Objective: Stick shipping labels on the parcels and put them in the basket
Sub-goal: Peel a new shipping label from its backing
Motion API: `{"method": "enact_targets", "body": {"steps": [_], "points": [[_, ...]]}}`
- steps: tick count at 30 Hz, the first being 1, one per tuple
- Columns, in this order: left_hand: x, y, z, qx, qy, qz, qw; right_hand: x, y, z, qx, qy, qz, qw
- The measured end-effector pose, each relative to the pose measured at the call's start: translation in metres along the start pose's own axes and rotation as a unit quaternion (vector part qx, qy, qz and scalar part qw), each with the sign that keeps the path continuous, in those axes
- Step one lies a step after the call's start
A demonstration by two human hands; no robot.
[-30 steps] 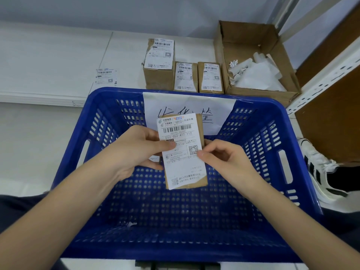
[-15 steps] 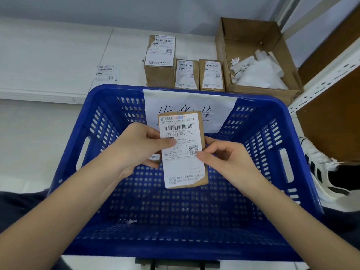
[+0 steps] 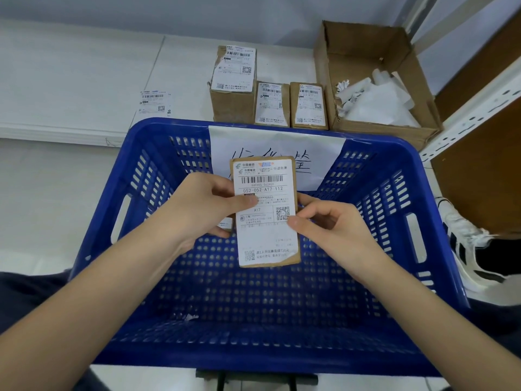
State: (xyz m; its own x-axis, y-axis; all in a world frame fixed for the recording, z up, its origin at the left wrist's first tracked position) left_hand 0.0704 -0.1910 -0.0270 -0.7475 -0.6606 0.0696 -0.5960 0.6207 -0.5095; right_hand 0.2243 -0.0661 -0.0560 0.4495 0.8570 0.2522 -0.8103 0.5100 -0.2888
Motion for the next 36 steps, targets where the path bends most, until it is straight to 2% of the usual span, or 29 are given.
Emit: {"method": "enact_targets", "body": {"steps": [36], "points": [[-0.0076, 0.0020, 0.0043, -0.012, 0.006, -0.030, 0.999, -0.0010, 0.0021, -0.0049, -0.024, -0.047, -0.047, 0.998]]}}
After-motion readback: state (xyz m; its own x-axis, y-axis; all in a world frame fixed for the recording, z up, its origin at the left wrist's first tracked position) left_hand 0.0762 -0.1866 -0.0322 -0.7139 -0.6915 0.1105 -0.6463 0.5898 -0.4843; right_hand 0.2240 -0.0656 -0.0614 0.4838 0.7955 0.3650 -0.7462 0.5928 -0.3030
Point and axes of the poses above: each hand's wrist, its own y-axis towards the middle knuckle, its own x-axis out of the back of the hand, z = x × y, the point moved 2 cm from there along y, towards the middle knuckle, and after that the axes turned 12 degrees about -y, right-handed, at the moved point
